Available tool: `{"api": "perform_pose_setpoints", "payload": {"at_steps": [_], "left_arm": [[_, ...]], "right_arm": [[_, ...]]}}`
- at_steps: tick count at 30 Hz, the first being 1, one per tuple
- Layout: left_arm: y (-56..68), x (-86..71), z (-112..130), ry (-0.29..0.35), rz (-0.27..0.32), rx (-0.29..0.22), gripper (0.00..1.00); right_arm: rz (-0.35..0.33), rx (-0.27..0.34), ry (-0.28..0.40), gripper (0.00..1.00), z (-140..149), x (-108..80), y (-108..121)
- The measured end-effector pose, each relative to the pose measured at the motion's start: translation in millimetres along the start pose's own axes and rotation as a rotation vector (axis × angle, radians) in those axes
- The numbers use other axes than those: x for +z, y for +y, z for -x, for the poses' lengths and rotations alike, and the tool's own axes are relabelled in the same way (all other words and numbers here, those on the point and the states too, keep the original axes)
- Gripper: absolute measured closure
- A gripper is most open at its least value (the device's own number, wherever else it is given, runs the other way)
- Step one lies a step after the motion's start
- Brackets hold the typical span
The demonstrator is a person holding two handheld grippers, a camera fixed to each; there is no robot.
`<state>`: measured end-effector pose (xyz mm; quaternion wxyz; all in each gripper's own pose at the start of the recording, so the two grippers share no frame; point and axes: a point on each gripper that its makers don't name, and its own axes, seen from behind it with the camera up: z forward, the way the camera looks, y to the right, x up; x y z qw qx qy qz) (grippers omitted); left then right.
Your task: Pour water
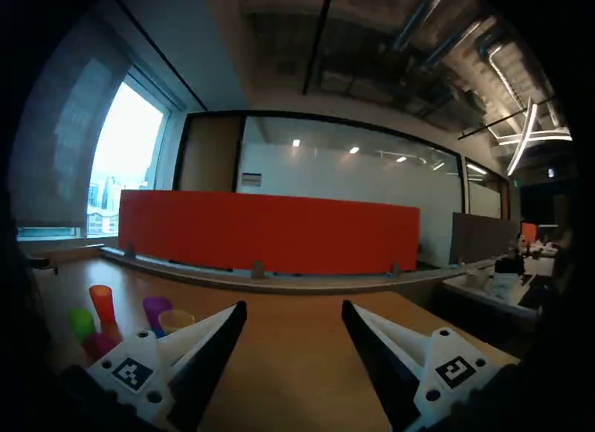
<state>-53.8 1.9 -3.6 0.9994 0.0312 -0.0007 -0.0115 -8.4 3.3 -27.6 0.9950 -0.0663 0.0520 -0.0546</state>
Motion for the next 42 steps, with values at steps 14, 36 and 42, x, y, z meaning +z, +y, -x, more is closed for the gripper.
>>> {"api": "perform_pose_setpoints", "payload": {"at_steps": [14,36,42], "left_arm": [[0.7,0.1,0.1,0.000,0.000,0.000,0.11],[0.0,0.2,0.2,0.000,0.000,0.000,0.11],[-0.4,0.5,0.4,0.000,0.000,0.000,0.11]], "right_arm": [[-0.037,0.045,0.017,0.01,24.3,11.7,-9.2],[-0.044,0.068,-0.010,0.01,56.8,15.4,-8.3],[-0.048,0.081,-0.015,0.01,62.0,16.5,-8.2]]}}
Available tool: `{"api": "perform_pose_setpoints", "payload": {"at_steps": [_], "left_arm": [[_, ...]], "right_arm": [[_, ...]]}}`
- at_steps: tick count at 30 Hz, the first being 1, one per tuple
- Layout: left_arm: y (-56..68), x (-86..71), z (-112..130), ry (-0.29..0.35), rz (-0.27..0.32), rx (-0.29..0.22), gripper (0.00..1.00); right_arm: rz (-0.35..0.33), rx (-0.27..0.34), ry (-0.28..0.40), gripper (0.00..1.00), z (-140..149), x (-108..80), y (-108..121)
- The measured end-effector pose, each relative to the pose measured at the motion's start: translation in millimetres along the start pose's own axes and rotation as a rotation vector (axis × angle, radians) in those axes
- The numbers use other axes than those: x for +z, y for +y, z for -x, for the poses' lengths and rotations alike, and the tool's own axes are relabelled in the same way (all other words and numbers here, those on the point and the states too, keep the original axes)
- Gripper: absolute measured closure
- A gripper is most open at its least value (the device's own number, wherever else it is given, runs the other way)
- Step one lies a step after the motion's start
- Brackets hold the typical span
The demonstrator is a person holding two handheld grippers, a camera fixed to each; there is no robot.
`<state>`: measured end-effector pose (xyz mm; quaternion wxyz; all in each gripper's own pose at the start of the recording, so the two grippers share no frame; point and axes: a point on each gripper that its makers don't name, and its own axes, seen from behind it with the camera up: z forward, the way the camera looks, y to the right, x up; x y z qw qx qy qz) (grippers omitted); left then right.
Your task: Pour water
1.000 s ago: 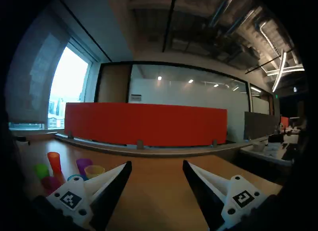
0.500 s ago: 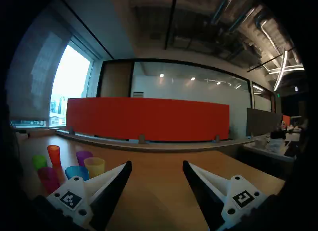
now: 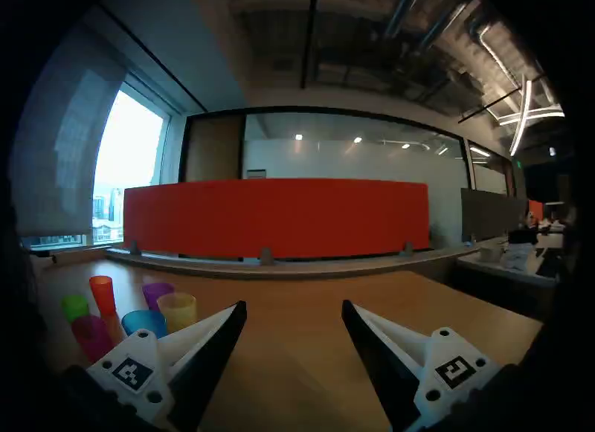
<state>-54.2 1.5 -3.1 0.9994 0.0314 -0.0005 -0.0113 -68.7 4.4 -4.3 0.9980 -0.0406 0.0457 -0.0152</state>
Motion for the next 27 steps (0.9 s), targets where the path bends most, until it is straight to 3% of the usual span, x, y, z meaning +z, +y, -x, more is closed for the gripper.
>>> {"api": "perform_pose_setpoints", "payload": {"at_steps": [14,27], "left_arm": [[0.8,-0.4,-0.3,0.000,0.000,0.000,0.11],[0.6,-0.2,-0.1,0.000,0.000,0.000,0.11]], "right_arm": [[0.005,0.018,-0.024,0.01,11.4,3.8,6.1],[0.003,-0.008,-0.032,0.01,14.0,4.9,1.5]]}}
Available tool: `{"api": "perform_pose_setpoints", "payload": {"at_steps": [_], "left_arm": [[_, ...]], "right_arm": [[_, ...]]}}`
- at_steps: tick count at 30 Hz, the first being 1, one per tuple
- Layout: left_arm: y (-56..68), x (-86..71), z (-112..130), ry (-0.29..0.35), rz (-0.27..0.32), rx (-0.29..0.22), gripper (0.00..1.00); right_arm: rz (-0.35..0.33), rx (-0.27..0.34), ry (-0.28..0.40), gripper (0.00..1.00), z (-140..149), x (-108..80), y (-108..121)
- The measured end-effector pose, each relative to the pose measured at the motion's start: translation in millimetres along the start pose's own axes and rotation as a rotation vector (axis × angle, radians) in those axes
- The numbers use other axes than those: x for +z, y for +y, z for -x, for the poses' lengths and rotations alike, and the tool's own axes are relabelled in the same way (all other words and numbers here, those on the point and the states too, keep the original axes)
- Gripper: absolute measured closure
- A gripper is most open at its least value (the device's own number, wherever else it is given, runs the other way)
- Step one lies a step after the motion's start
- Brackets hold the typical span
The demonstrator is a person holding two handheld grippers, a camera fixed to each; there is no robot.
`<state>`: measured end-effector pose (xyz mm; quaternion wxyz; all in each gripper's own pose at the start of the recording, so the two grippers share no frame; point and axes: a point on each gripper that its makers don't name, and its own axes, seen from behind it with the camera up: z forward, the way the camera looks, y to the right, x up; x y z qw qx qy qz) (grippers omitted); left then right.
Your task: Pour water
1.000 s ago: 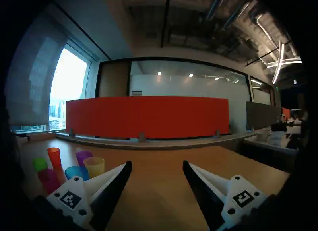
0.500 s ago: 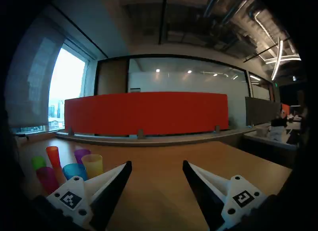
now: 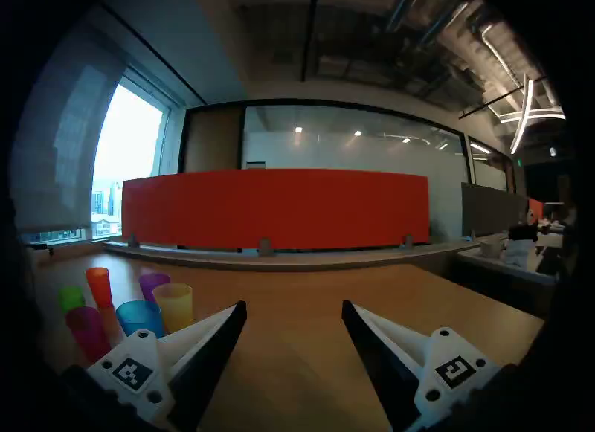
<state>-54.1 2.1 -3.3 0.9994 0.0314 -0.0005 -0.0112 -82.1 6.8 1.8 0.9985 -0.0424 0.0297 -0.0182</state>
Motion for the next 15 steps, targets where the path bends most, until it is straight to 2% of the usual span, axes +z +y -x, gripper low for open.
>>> {"api": "perform_pose_setpoints", "payload": {"at_steps": [15], "left_arm": [[-0.1,0.6,0.0,0.000,0.000,0.000,0.11]], "right_arm": [[-0.002,0.000,0.000,0.01,0.0,-0.8,-1.5]]}}
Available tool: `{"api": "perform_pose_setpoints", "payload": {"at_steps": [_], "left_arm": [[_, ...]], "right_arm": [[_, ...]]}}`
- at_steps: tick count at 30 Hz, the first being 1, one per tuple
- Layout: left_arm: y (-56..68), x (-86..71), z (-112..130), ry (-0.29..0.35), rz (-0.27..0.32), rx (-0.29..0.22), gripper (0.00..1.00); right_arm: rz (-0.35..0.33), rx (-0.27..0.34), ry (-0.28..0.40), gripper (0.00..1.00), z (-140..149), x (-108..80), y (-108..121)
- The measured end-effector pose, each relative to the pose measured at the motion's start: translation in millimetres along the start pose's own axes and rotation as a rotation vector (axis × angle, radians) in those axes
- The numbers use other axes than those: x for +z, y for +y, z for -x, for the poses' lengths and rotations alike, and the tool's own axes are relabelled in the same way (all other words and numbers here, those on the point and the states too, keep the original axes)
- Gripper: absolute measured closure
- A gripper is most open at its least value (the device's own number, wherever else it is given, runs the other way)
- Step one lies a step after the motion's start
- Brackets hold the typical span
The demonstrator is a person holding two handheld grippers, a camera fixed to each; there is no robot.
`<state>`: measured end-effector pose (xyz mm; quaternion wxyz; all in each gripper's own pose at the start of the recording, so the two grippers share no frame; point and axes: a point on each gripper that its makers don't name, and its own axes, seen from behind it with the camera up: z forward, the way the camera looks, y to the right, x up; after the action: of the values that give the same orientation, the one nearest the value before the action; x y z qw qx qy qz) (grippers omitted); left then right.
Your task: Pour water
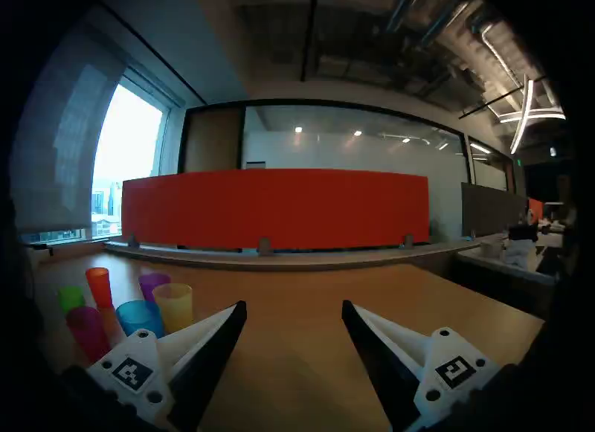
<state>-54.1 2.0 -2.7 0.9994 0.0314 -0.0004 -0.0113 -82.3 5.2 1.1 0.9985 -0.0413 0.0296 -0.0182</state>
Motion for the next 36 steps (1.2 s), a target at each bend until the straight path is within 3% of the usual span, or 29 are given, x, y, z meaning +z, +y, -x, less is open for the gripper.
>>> {"api": "perform_pose_setpoints", "payload": {"at_steps": [36], "left_arm": [[0.2,-0.7,0.1,0.000,0.000,0.000,0.11]], "right_arm": [[-0.008,0.000,-0.002,0.01,0.3,-2.3,-1.7]]}}
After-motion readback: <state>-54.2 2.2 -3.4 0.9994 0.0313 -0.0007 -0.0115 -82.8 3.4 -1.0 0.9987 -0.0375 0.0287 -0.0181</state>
